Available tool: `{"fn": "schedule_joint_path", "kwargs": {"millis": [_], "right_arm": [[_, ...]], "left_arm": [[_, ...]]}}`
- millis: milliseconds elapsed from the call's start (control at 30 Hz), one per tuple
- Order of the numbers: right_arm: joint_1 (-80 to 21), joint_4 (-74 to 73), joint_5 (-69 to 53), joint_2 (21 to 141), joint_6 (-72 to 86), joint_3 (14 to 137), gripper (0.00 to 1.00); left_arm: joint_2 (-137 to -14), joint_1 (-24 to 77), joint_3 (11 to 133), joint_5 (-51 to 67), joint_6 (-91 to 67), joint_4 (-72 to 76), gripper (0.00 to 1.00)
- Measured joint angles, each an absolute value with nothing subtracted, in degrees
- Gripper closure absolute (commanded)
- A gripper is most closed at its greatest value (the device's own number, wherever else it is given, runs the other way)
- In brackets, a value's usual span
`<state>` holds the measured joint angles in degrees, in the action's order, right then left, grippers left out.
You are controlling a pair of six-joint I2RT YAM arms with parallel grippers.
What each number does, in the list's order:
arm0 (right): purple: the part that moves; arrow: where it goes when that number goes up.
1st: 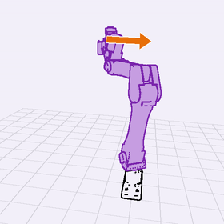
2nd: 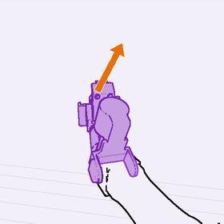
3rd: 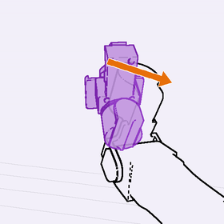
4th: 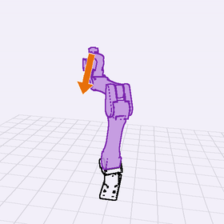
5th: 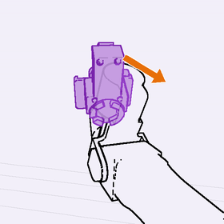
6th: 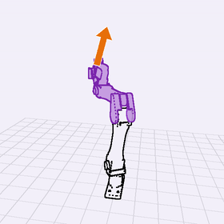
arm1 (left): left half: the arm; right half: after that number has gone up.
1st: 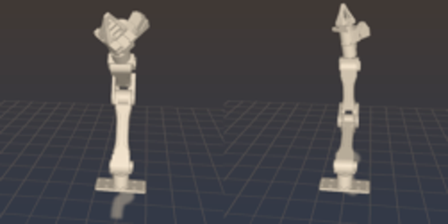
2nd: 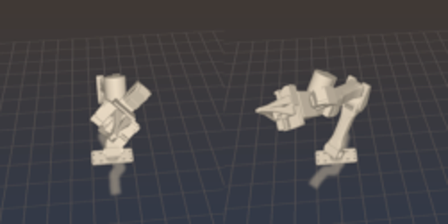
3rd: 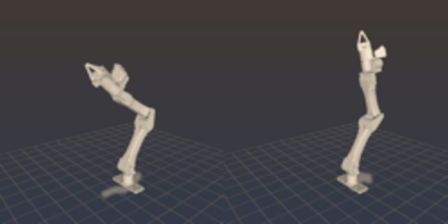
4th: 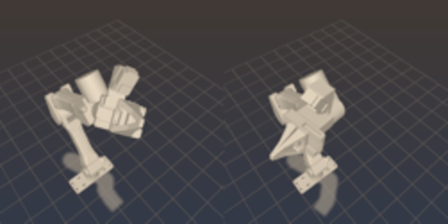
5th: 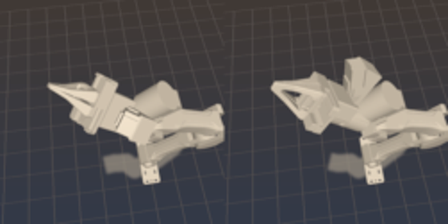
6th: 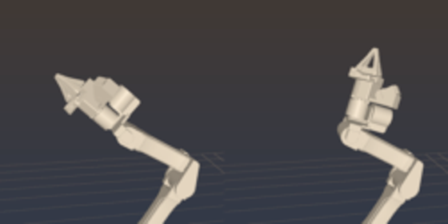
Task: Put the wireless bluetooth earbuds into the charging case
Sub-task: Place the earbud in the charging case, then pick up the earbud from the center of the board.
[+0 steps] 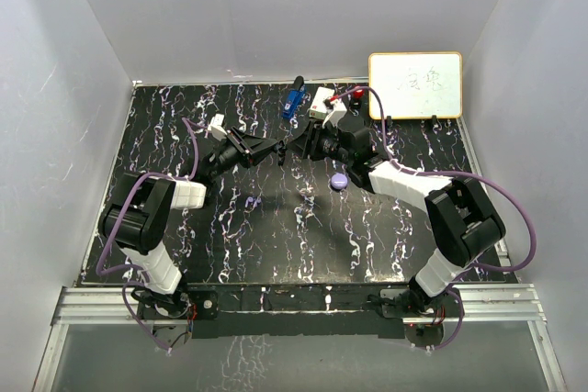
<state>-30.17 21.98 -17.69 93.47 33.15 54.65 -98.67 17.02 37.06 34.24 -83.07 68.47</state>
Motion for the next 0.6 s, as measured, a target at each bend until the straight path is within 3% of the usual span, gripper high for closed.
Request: {"fn": "schedule_joint_path", "kwargs": {"millis": [600], "right_arm": [[-30.7, 20.8, -15.3, 92.1, 33.0, 54.5, 0.6]], "left_arm": [[-98.7, 17.0, 37.1, 34.2, -82.9, 68.4, 1.0]]}}
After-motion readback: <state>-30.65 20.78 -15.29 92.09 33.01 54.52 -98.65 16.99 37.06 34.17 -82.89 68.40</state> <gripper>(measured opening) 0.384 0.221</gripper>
